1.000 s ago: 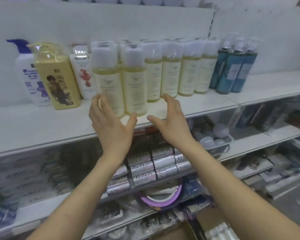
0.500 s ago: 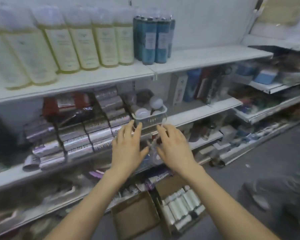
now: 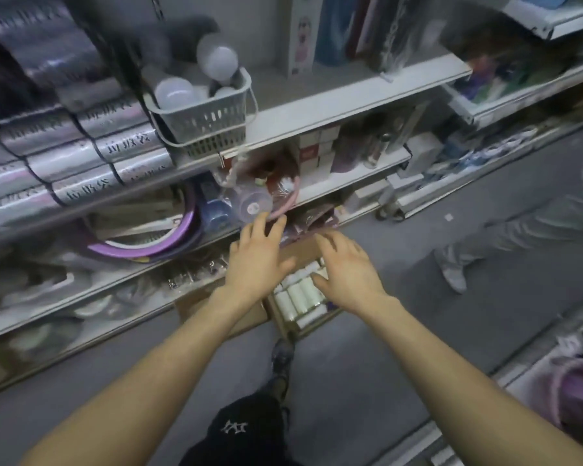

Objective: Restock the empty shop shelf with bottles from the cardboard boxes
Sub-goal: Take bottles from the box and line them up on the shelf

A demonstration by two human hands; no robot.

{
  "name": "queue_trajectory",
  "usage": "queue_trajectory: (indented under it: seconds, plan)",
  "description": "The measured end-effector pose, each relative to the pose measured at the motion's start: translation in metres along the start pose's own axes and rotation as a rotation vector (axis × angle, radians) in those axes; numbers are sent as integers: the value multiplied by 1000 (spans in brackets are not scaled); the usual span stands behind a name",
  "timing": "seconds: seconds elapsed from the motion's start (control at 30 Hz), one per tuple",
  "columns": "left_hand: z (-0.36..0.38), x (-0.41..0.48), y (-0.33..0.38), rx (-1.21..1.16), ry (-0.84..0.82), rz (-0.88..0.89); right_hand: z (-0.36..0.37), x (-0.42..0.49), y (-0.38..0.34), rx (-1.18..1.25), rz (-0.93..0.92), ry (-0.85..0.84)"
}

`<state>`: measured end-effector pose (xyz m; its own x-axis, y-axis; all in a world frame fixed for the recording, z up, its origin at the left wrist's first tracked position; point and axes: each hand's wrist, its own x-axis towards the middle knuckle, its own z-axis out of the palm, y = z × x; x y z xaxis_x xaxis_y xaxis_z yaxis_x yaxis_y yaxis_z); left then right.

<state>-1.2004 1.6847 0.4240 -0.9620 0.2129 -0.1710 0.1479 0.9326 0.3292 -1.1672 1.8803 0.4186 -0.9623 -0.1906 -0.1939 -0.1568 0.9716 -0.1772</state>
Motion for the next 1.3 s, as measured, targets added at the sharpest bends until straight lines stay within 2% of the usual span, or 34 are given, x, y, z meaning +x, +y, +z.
queue_trajectory:
  seconds: [0.17, 0.3, 0.53, 0.73, 0.97, 1.3]
  plan:
    - [76, 45, 1, -82, -184, -87, 50, 25, 68, 57, 134, -188]
    - [128, 62, -6, -120, -299, -188, 84, 51, 108, 85, 161, -336]
    - [209, 78, 4, -202, -390, -357, 155, 92, 176, 135, 79, -538]
    - [319, 89, 32, -259, -381, -515, 251, 121, 240, 159, 13, -704]
    - [468, 113, 50, -336, -437, -649, 367, 163, 336, 149, 51, -764]
    - [675, 178, -5, -305, -432, -580, 558, 255, 410, 172, 166, -690]
